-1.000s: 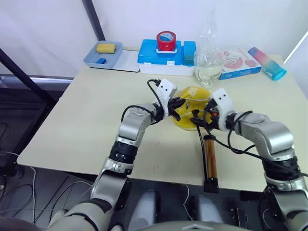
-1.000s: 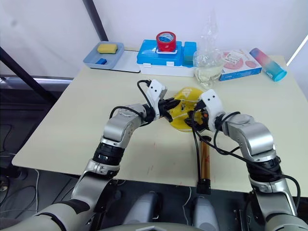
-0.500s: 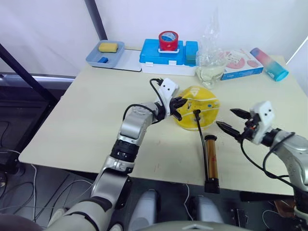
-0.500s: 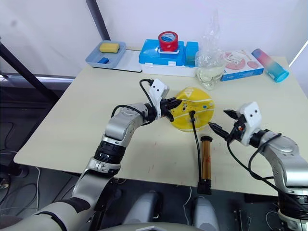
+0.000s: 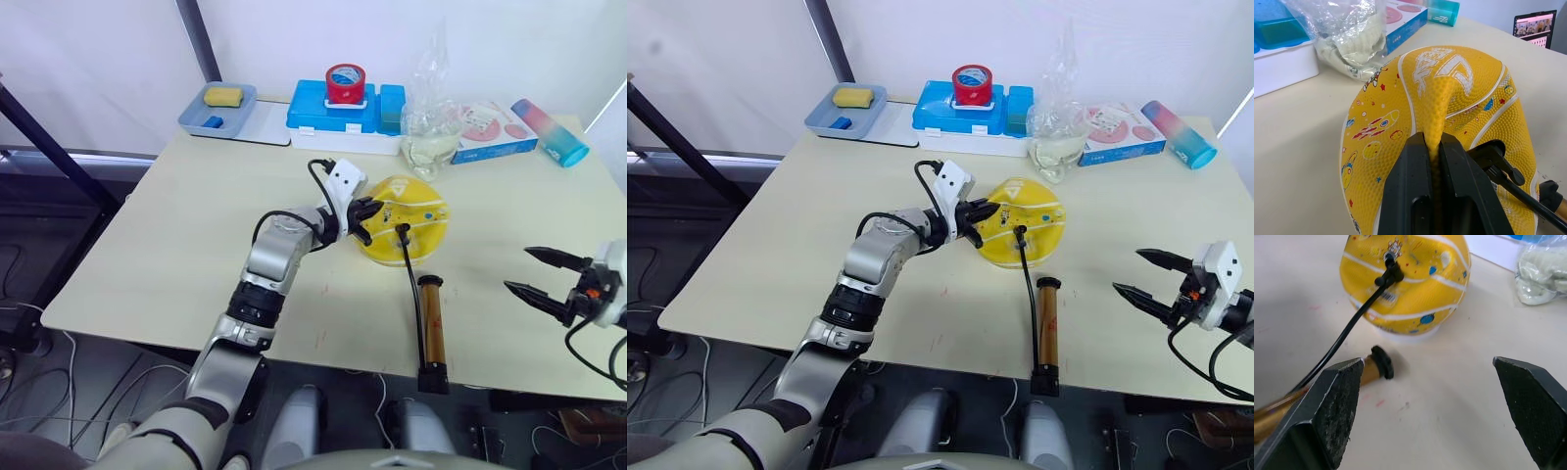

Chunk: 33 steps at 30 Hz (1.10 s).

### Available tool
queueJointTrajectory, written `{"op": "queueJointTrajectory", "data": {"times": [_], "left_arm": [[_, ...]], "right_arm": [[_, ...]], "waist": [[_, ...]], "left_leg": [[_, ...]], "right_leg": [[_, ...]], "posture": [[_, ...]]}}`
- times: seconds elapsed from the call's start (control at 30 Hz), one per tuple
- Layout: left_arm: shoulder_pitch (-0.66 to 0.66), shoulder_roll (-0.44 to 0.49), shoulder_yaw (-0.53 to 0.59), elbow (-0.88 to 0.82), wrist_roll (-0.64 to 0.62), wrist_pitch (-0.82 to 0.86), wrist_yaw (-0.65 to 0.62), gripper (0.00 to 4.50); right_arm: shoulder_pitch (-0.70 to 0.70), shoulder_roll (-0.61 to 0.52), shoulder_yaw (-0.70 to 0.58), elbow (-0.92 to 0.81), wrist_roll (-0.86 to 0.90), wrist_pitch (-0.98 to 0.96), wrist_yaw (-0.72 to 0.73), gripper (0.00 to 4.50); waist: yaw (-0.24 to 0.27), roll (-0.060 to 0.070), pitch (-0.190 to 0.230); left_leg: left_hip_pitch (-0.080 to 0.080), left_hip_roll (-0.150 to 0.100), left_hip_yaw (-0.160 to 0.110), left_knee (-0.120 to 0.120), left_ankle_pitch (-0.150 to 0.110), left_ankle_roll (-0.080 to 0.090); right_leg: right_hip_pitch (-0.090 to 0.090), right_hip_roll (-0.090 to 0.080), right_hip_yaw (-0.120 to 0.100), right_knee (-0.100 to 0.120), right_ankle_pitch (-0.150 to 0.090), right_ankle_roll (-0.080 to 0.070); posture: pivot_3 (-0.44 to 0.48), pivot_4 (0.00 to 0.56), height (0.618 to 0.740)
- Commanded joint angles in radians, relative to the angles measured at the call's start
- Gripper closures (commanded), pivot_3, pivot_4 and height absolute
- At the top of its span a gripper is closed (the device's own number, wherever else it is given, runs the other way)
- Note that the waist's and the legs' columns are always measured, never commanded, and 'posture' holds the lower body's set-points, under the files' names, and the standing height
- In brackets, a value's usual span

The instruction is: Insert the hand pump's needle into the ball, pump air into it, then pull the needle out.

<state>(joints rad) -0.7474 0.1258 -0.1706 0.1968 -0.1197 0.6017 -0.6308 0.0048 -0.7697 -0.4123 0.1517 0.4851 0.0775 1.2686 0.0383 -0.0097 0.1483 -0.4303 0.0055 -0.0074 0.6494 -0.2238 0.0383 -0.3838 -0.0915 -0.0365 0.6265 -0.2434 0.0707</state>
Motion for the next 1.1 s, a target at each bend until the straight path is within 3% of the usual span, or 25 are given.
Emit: {"op": "queueJointTrajectory", "data": {"times": [0.03,0.27,0.63,0.93,1.1], "left_arm": [[0.004,-0.011,-0.056,0.030,0.004,0.016,-0.026,4.50],[0.004,-0.011,-0.053,0.022,-0.001,0.010,-0.031,4.50],[-0.025,0.013,-0.010,-0.100,-0.042,0.052,-0.041,0.17],[-0.011,0.097,0.045,-0.354,-0.155,0.190,-0.064,0.07],[0.088,0.214,0.117,-0.482,-0.241,0.201,-0.125,0.07]], "right_arm": [[-0.003,-0.027,-0.055,0.033,0.035,-0.044,0.036,0.08],[0.001,-0.033,-0.071,0.065,0.073,-0.063,0.098,0.08],[0.007,-0.027,-0.070,0.050,0.104,-0.063,0.114,0.00],[-0.019,-0.019,-0.056,0.050,0.107,-0.065,0.120,0.00],[-0.025,-0.011,-0.045,0.049,0.107,-0.064,0.129,0.00]], "waist": [[0.000,0.000,0.000],[0.000,0.000,0.000],[-0.002,0.003,0.004],[-0.012,0.008,0.012],[-0.027,0.009,0.012]], "left_leg": [[0.000,0.000,0.000,0.000,0.000,0.000],[0.001,0.000,0.000,0.000,0.000,0.000],[0.001,0.000,0.000,0.002,0.000,0.000],[0.001,0.000,0.000,0.002,0.003,-0.004],[0.002,0.001,-0.001,0.002,0.003,-0.004]], "right_leg": [[0.000,0.000,0.000,0.000,0.000,0.000],[0.002,0.000,0.000,0.000,0.000,0.000],[0.002,0.000,0.000,0.001,0.000,0.000],[0.002,0.001,0.001,0.001,0.000,0.000],[0.002,0.001,0.002,0.002,0.000,0.000]], "posture": [[0.000,0.150,0.739],[0.000,0.150,0.739],[0.000,0.150,0.739],[0.000,0.150,0.739],[0.000,0.150,0.739]]}}
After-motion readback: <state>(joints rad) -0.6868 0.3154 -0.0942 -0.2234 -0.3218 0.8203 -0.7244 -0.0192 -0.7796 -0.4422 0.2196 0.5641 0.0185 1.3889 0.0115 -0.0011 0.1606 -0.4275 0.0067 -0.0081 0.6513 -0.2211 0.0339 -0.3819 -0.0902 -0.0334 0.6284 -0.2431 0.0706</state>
